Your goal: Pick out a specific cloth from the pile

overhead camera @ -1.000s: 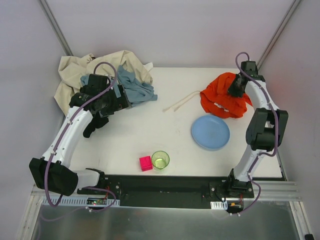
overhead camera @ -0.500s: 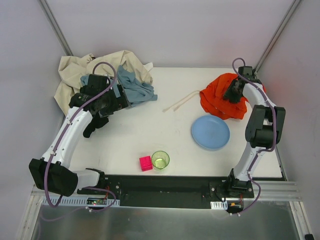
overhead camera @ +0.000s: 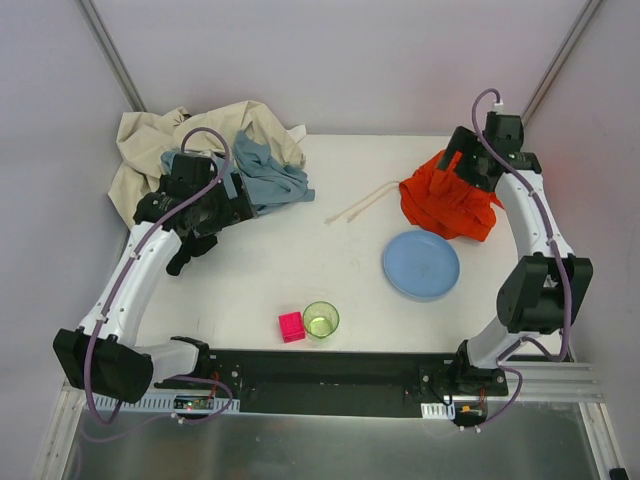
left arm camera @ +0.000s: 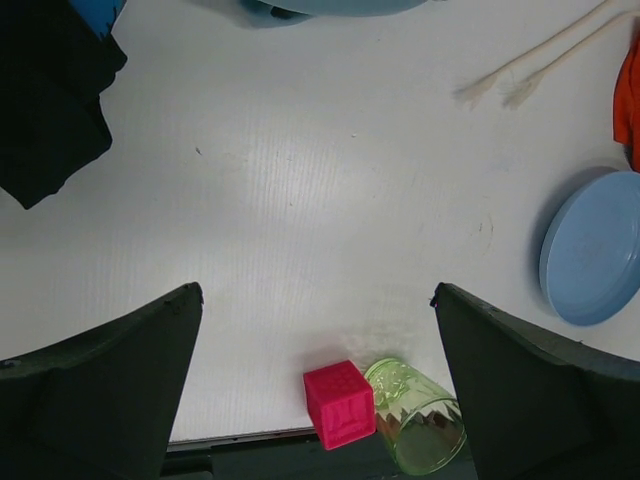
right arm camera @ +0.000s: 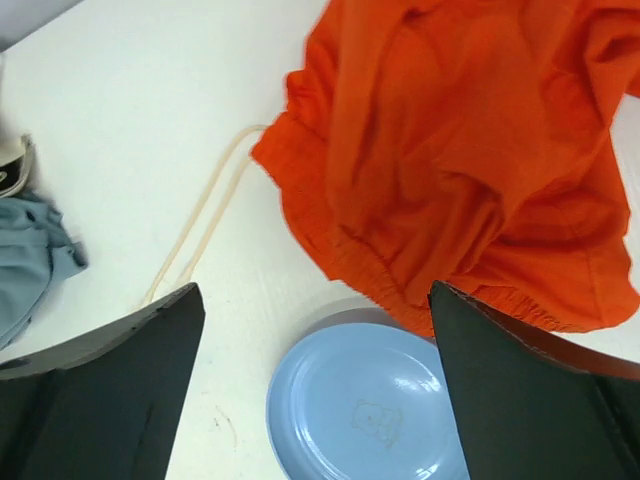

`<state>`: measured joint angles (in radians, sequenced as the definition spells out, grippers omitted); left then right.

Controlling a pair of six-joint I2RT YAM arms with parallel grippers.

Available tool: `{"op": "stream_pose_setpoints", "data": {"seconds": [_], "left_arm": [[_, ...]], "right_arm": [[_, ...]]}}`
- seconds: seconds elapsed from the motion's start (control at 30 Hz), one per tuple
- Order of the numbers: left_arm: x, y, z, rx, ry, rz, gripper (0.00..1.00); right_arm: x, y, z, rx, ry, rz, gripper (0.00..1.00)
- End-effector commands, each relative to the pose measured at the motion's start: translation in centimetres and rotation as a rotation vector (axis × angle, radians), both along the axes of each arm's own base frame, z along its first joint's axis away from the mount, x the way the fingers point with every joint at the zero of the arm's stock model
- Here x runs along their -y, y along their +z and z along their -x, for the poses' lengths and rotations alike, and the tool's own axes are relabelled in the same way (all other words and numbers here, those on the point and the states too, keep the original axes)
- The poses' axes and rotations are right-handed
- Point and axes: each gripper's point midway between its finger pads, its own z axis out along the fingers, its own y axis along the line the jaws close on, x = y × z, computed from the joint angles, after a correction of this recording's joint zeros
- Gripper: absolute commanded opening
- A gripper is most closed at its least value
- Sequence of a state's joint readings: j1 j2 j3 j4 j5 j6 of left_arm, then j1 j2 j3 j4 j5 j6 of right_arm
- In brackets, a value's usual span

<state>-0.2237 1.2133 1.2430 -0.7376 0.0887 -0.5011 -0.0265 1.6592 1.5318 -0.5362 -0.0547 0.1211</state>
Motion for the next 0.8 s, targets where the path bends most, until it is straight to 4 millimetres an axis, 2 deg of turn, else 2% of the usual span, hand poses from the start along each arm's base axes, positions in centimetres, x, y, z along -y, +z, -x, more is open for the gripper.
{"op": "stream_pose_setpoints", "data": {"seconds": [0.0,0.2,0.33,0.43,0.6,0.77], "left_arm": [[-0.7,0.8,0.2,0.061,-0.009,-0.051,0.99],[-1.1,0.7,0.5,0.075,-0.030,-0.080,0.99],[-2.3,0.3,0.6,0.086,-0.027,-0.146,0.99],[-3.1,-0.3,0.7,0.086,-0.032,-0.201,0.99],[-4.7,-1.0,1.0,0.094,-0.024,-0.294,0.99],[-5.7,-1.3,1.3,0.100,-0.007,-0.336,0.99]], "right_arm": [[-3.1,2.9,1.0,0.049,0.089,0.046,0.96],[-6.0,3.0,1.9,0.043,0.164,0.069,0.96],[-6.0,3.2,2.8,0.053,0.159,0.134,0.96],[-6.1,2.5,4.1,0.043,0.167,0.151,0.96],[-6.3,2.2,6.6,0.058,0.177,0.146,0.96],[-6.5,2.9,9.4,0.099,0.194,0.149,0.96]]}}
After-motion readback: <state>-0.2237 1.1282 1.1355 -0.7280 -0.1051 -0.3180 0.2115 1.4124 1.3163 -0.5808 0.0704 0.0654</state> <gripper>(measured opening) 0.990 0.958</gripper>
